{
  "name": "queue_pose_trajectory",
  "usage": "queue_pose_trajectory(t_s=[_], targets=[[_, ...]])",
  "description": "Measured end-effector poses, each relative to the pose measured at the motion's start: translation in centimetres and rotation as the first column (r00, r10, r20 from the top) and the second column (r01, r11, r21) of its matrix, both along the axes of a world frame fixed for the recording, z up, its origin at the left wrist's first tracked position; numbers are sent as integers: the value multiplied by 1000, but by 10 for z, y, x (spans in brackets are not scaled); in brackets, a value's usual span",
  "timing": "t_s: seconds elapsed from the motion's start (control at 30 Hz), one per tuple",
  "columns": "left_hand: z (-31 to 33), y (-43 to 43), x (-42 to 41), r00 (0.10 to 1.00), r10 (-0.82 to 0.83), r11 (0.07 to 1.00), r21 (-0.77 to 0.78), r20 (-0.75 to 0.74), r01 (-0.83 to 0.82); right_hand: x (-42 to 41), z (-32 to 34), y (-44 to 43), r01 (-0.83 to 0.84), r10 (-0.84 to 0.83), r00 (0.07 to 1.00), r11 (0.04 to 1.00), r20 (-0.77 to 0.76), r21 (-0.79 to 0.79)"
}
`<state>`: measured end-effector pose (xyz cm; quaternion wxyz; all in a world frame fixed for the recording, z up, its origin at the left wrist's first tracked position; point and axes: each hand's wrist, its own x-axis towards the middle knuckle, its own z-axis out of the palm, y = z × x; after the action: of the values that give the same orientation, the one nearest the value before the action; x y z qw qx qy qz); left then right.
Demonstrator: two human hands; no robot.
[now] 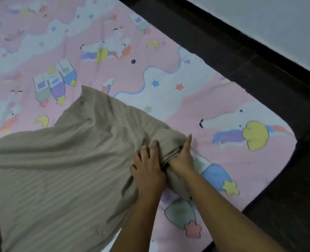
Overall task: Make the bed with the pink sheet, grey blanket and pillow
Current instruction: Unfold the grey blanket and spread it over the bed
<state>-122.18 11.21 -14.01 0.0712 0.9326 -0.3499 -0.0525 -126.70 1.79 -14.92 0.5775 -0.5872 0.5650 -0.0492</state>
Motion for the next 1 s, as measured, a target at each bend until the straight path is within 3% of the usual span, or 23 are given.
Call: queue_pose_trajectory(t_s=[0.07,0.17,0.23,0.27,0.3,0.33,0.37,0.43,0.47,0.5,0.53,0.57,0.6,0.63,0.7,0.73,0.8,0.87,0.93,1.0], targets=[[1,-9,18,996,75,991,-104,-41,-79,9,19,-27,-154,165,986,959,30,-238],[11,-5,45,973,223,924,-308,-52,-228,26,73,-72,-291,407,913,684,18,-669],[25,7,61,920,372,801,-457,-124,-385,32,89,-129,-222,366,930,480,-37,-849],[35,13,64,894,420,739,-512,-157,-438,30,93,-163,-174,296,955,462,-34,-870],[42,18,61,894,434,734,-530,-116,-425,23,94,-197,-98,219,976,461,6,-882],[45,22,54,911,413,793,-487,-11,-366,14,96,-224,-46,197,980,422,42,-905],[45,21,42,932,349,872,-398,100,-284,0,97,-244,-50,227,974,321,25,-946],[31,13,12,961,187,969,-200,201,-147,-31,96,-264,-233,304,931,64,-204,-970],[20,6,-6,968,158,984,-114,196,-137,-48,93,-271,-334,353,880,-13,-317,-943],[9,0,-22,970,164,986,-46,181,-158,-66,87,-275,-465,423,804,10,-418,-885],[1,-11,-41,959,242,970,-9,144,-244,-82,73,-285,-640,525,694,138,-492,-756],[-6,-21,-58,919,388,921,10,74,-390,-97,66,-289,-828,670,535,295,-514,-477],[-8,-36,-76,826,563,826,19,-20,-563,-110,57,-293,-924,812,382,332,-441,-188],[-10,-51,-92,677,723,686,26,-140,-727,-120,46,-302,-937,882,349,333,-315,-105],[-12,-83,-118,274,850,349,90,-450,-933,-125,41,-323,-906,896,422,413,-136,-93],[-9,-103,-130,156,834,253,116,-530,-960,-124,44,-331,-892,890,453,451,-58,-45],[-2,-145,-147,114,742,192,46,-661,-980,-115,51,-351,-830,829,557,557,46,14],[6,-184,-150,46,570,61,-13,-821,-998,-104,51,-367,-741,744,666,651,-52,-167],[8,-213,-141,-70,356,-132,25,-932,-991,-92,48,-371,-733,723,667,591,-183,-335],[5,-231,-130,-106,247,-359,11,-963,-933,-72,43,-359,-806,762,584,505,-279,-309]])
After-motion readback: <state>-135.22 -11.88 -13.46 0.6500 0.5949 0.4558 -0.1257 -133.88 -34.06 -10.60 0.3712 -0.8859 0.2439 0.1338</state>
